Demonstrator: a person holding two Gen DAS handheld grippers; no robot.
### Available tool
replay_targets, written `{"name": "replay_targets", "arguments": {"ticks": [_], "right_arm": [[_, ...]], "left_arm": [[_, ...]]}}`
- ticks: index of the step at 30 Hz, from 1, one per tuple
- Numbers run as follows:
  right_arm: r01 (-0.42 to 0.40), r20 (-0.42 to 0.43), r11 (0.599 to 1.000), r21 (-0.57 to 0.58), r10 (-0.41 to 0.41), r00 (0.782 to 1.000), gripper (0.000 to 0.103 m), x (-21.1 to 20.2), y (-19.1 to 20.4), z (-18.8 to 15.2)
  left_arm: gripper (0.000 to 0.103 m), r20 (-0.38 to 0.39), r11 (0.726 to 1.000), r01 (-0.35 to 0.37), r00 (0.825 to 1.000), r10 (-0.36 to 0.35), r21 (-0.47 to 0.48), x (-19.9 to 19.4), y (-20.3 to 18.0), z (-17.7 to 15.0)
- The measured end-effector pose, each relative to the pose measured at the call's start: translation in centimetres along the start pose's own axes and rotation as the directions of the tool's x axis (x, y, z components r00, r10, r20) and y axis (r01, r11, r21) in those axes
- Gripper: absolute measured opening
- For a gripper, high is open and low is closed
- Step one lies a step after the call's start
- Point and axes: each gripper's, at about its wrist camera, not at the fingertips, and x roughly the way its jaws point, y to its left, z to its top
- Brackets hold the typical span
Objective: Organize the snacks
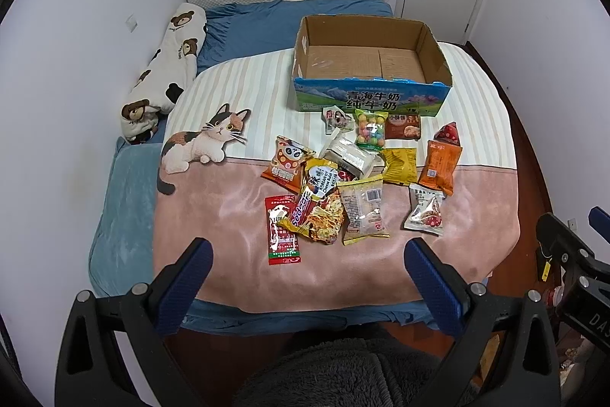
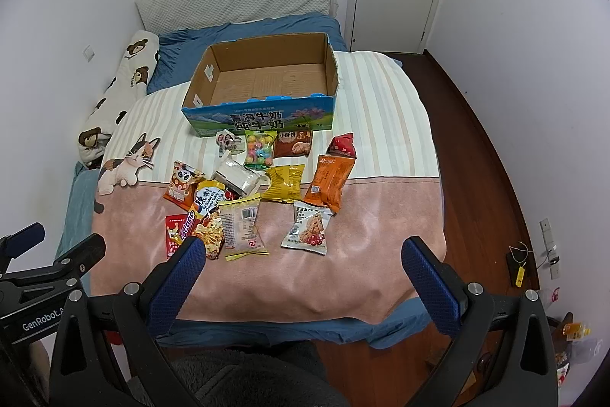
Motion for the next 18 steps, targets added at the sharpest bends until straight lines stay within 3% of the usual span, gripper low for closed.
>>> {"name": "replay_targets", "arguments": {"ticks": [18], "right_arm": [[-0.001,0.000,1.000,0.001,0.001,1.000,0.103,-0.16,-0.07,-0.02]], "left_arm": [[0.103,0.002,1.000,-0.003,1.000,0.003,0.003,-0.06,0.00,0.11]]}}
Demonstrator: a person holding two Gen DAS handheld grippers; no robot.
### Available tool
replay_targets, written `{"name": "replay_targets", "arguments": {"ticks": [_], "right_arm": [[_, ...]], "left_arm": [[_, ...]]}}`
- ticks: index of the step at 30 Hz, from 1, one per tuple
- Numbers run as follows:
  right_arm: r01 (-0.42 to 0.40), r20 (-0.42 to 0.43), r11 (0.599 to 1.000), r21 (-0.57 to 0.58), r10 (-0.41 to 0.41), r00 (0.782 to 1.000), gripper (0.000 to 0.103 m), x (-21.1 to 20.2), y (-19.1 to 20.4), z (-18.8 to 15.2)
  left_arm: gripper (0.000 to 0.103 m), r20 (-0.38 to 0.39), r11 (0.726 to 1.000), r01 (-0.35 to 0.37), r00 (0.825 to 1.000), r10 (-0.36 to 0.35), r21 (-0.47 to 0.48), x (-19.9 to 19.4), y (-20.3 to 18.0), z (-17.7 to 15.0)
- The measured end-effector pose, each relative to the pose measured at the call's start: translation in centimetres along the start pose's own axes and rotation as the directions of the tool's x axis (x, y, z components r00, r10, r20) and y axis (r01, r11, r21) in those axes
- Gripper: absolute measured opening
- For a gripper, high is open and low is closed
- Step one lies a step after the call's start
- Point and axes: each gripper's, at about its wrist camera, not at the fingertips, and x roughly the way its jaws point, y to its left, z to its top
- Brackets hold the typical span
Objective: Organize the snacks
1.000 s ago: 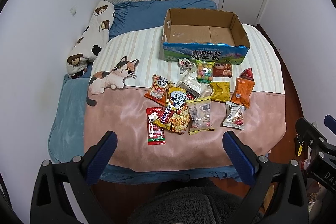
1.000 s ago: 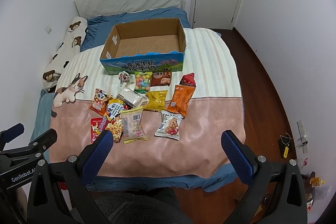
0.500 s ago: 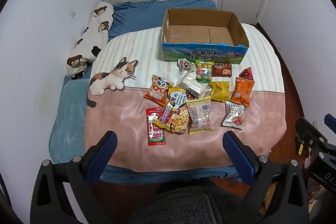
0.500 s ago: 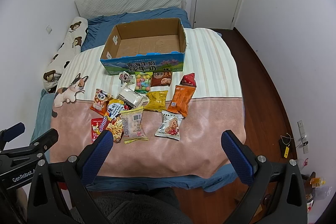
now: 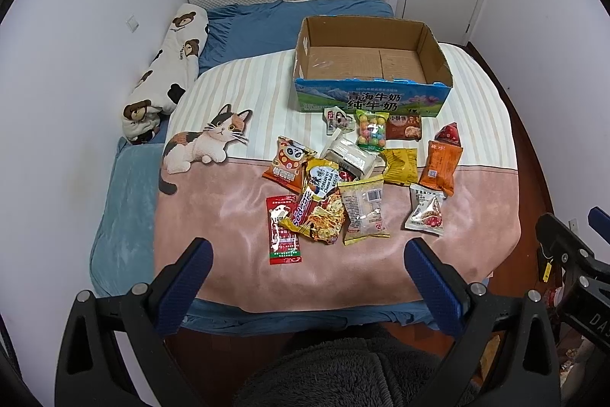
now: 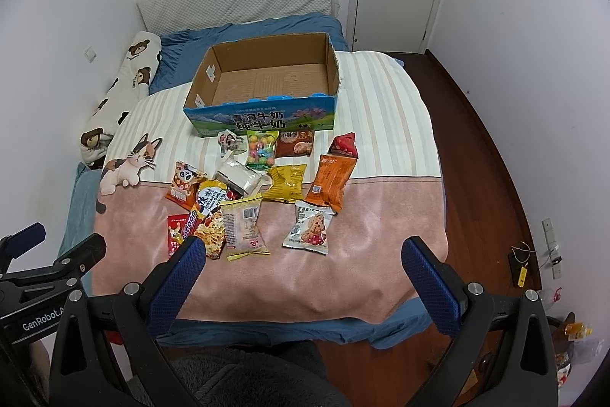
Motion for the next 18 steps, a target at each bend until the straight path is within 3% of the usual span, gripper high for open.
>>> {"name": "replay_targets", "arguments": {"ticks": [18], "right_arm": [[-0.002,0.005,1.000,-0.001,0.002,1.000,0.103,-0.11,0.31,0.05]], "left_arm": [[0.103,0.007,1.000,-0.001,1.000,0.001,0.002,-0.13,0.02,-0.01]]}}
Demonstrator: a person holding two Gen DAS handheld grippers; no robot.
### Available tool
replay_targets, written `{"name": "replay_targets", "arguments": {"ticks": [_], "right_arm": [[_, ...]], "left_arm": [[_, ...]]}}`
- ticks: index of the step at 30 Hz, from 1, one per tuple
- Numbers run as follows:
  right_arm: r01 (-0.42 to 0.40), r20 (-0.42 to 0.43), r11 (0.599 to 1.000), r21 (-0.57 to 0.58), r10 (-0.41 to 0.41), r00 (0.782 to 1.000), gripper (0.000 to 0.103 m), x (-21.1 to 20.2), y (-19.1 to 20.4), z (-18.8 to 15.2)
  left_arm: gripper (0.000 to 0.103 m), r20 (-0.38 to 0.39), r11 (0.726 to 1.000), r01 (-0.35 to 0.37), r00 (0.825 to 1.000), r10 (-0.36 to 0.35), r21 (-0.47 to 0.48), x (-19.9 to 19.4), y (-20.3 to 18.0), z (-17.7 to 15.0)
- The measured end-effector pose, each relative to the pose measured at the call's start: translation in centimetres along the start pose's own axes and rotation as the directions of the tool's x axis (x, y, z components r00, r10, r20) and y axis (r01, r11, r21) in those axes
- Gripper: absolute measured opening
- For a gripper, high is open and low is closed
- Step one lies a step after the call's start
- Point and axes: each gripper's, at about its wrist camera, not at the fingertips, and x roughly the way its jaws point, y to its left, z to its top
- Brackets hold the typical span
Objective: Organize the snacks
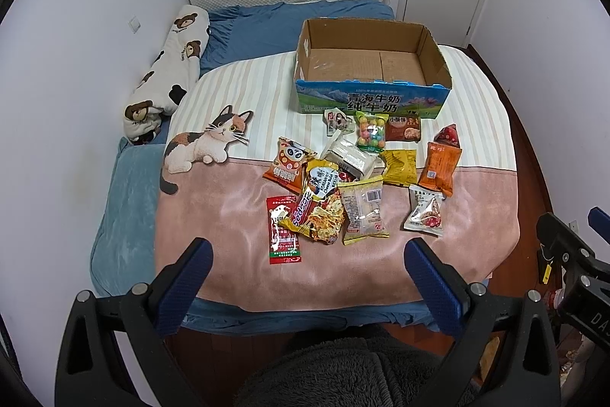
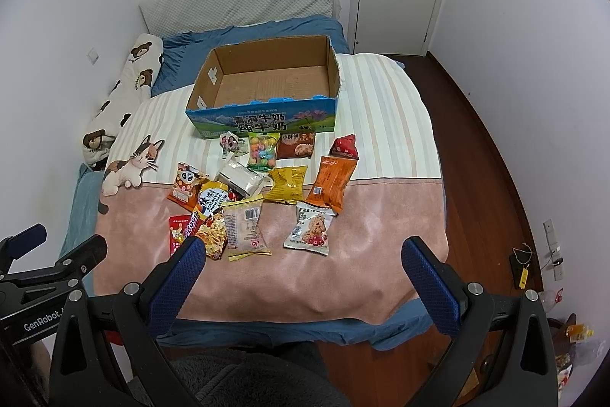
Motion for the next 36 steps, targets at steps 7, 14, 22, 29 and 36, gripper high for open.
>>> {"name": "replay_targets", "arguments": {"ticks": [7,14,22,29,36], "right_arm": [[0.010,0.004,1.000,0.015,-0.011,1.000,0.103,0.7,0.0,0.1],[-0.045,-0.081,0.996,0.075,0.051,0.995,0.103,8.4,-1.8,1.7],[-0.127,-0.207,0.961,0.246,0.180,0.962,0.103,22.2,-5.6,3.2],[-0.129,-0.303,0.935,0.330,0.234,0.924,0.103,33.2,-7.7,5.4],[-0.115,-0.375,0.933,0.341,0.248,0.893,0.100,40.6,-7.2,6.5]], "left_arm": [[0.103,0.014,1.000,0.001,1.000,-0.001,-0.004,0.2,-0.2,0.3],[0.103,0.025,0.998,-0.067,0.997,0.067,-0.005,5.5,-0.2,2.3],[0.103,-0.250,0.998,-0.052,0.967,0.041,-0.037,18.3,-0.2,3.1],[0.103,-0.408,0.994,0.048,0.909,-0.083,-0.096,27.1,-3.5,3.1],[0.103,-0.503,0.989,0.078,0.854,-0.131,-0.126,33.5,-7.2,2.3]]}}
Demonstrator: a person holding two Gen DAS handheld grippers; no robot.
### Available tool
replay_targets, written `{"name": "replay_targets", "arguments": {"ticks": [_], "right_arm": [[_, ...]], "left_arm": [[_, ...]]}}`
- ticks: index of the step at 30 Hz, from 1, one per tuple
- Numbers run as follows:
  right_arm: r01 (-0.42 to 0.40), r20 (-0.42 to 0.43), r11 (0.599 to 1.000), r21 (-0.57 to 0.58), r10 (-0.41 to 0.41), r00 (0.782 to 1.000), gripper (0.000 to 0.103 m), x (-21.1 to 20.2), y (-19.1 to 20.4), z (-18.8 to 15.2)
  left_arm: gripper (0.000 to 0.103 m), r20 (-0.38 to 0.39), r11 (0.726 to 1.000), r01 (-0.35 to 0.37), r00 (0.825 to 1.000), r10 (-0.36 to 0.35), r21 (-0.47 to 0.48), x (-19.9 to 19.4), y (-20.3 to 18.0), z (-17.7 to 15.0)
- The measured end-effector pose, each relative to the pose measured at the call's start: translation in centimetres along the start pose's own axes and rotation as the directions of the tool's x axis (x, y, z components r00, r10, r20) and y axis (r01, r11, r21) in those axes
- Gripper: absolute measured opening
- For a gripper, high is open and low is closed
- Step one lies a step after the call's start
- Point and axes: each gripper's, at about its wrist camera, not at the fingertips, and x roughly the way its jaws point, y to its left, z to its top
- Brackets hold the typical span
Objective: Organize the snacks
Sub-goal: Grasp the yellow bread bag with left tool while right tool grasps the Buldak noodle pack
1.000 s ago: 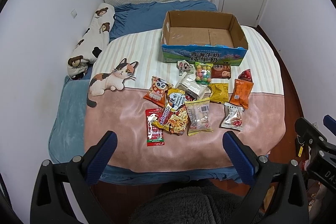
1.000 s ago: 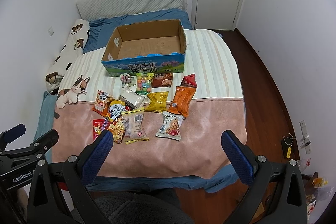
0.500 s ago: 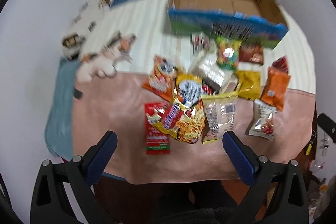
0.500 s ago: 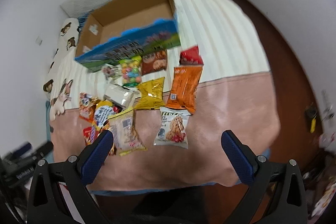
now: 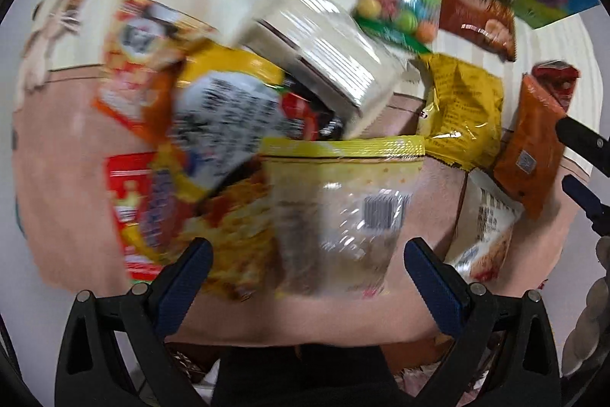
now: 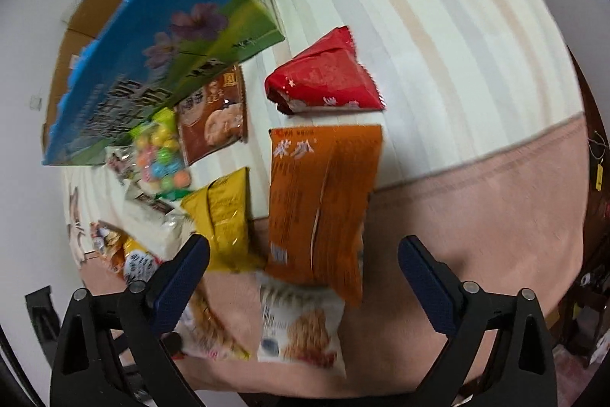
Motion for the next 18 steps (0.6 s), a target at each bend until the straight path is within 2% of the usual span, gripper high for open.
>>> {"name": "replay_targets", "arguments": {"ticks": [3,6,8,10,11,12,16,17,18], "right_arm": [[0.034,-0.035,0.999,-0.016,-0.034,0.999,0.094,2.2,0.7,0.5],[0.084,-0.039,0.996,-0.038,-0.085,0.996,0.093,3.5,1.4,0.6],[0.116,-0.023,0.991,-0.062,-0.118,0.993,0.090,4.0,2.0,0.7],[0.178,-0.003,0.979,-0.098,-0.179,0.984,0.079,4.5,2.7,0.8],[0.201,0.010,0.973,-0.113,-0.201,0.980,0.068,4.7,3.0,0.8],[0.204,0.018,0.971,-0.122,-0.203,0.979,0.066,4.7,3.0,0.8],[0.180,-0.026,0.975,-0.131,-0.185,0.982,0.066,4.3,2.7,0.5],[0.164,-0.040,0.979,-0.123,-0.170,0.985,0.068,4.0,2.7,0.4],[0.153,-0.044,0.983,-0.105,-0.159,0.986,0.075,3.2,2.6,0.1]], "left_arm": [[0.103,-0.010,1.000,-0.012,1.000,0.012,0.010,1.8,-1.1,0.3],[0.093,0.049,0.998,-0.065,0.997,0.064,0.027,1.8,-2.1,0.1],[0.072,0.093,0.994,-0.104,0.991,0.100,0.044,1.2,-2.9,0.0],[0.064,0.108,0.991,-0.115,0.988,0.107,0.064,0.6,-3.6,-0.1],[0.061,0.115,0.991,-0.114,0.988,0.105,0.072,0.4,-3.8,-0.1],[0.060,0.120,0.990,-0.114,0.987,0.103,0.080,0.2,-4.1,-0.1],[0.054,0.127,0.989,-0.088,0.989,0.073,0.117,-1.9,-5.1,0.2],[0.053,0.128,0.990,-0.073,0.990,0.057,0.124,-2.6,-5.2,0.1],[0.053,0.130,0.990,-0.053,0.991,0.037,0.128,-3.5,-4.8,0.1]]}}
